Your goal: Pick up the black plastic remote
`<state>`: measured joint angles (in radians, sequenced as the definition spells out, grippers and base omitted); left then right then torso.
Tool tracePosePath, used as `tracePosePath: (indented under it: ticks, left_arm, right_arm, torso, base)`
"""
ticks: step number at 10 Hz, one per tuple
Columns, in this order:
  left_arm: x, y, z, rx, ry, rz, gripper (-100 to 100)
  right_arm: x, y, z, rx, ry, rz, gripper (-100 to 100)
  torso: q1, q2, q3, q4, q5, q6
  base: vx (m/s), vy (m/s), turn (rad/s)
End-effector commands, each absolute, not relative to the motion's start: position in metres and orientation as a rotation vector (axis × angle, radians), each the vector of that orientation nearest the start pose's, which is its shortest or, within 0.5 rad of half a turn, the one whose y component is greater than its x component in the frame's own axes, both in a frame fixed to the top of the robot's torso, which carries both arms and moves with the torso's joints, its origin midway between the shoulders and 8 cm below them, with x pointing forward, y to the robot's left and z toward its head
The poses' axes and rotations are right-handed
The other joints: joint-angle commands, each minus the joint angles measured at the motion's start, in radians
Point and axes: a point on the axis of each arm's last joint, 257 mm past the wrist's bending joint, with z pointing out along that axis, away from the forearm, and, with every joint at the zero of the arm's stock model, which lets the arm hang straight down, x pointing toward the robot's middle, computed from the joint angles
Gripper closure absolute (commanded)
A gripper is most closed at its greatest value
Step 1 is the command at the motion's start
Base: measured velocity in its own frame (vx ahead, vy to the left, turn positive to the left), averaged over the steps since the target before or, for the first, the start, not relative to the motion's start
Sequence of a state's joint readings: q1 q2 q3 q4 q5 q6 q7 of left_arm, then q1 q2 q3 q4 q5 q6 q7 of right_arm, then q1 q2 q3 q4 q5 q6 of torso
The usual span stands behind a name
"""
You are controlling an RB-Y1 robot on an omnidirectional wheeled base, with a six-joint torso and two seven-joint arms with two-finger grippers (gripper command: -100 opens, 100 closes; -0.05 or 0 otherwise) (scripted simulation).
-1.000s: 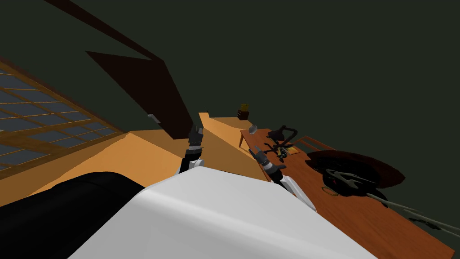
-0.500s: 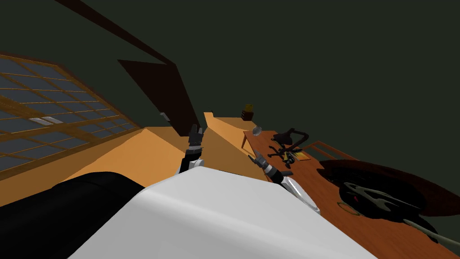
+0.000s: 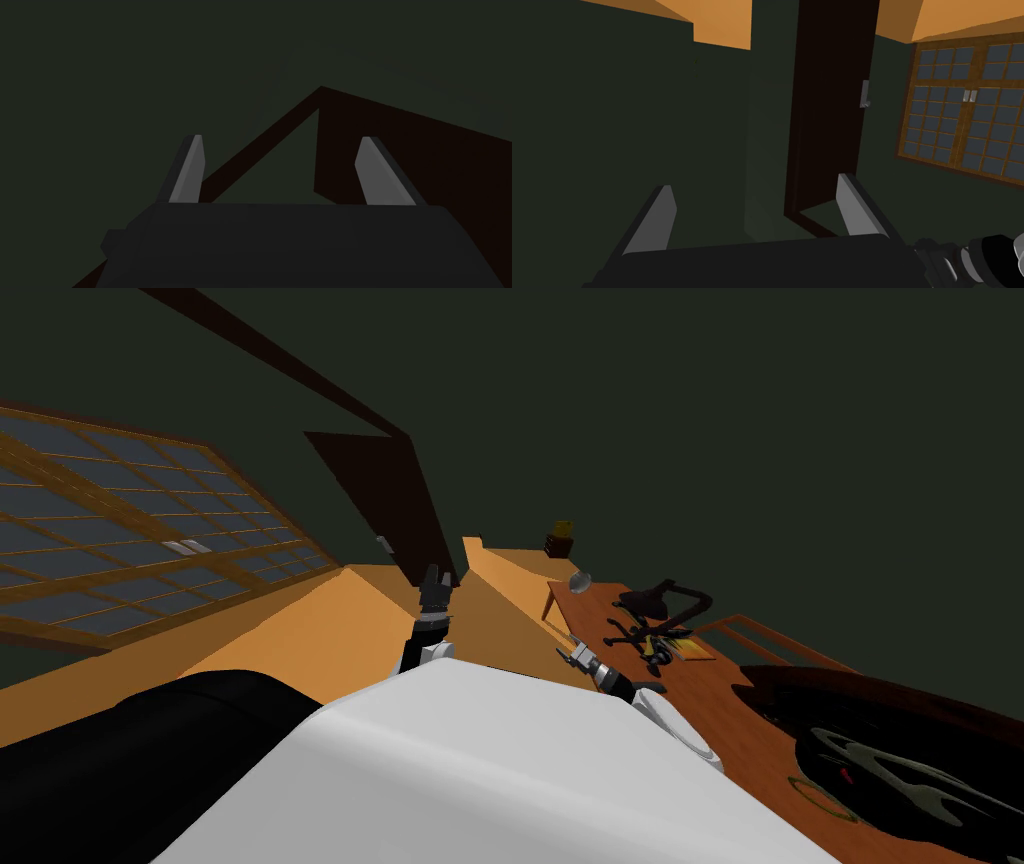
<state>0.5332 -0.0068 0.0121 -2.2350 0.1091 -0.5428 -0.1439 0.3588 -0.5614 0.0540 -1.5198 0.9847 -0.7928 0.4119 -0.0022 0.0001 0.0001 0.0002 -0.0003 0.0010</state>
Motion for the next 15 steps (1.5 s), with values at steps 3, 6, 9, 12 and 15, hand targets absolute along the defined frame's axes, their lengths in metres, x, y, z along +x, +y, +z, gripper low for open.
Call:
tracePosePath:
  ticks: [3, 6, 9, 12, 15]
  left_arm:
    - [0.339, 0.303, 0.002, -0.703, 0.597, -1.2, 0]
    - [0.339, 0.303, 0.002, -0.703, 0.597, -1.2, 0]
    - [0.339, 0.303, 0.002, -0.703, 0.597, -1.2, 0]
    - [0.339, 0.303, 0.002, -0.703, 0.597, -1.2, 0]
    - [0.339, 0.303, 0.002, -0.703, 0.597, -1.2, 0]
  right_arm:
    - [0.319, -0.285, -0.393, -0.941, 1.815, 0.309, -100]
    - [0.299, -0.315, -0.427, -1.053, 1.894, 0.244, -100]
    - [0.269, -0.366, -0.462, -1.198, 1.991, 0.155, -100]
    - [0.249, -0.395, -0.48, -1.301, 2.042, 0.107, -100]
    - [0.215, -0.447, -0.499, -1.429, 2.127, 0.037, -100]
  torso:
    - [-0.001, 0.0, 0.0, 0.0, 0.0, 0.0]
    - [0.0, 0.0, 0.0, 0.0, 0.0, 0.0]
    - [-0.001, 0.0, 0.0, 0.0, 0.0, 0.0]
    - [-0.002, 0.001, 0.001, 0.0, 0.0, 0.0]
    - [-0.001, 0.001, 0.001, 0.0, 0.0, 0.001]
  base:
    - [0.003, -0.026, 0.165]
    - [-0.003, -0.026, 0.122]
    - [-0.005, -0.033, 0.144]
    - [-0.012, -0.038, 0.105]
    - [-0.011, -0.034, 0.126]
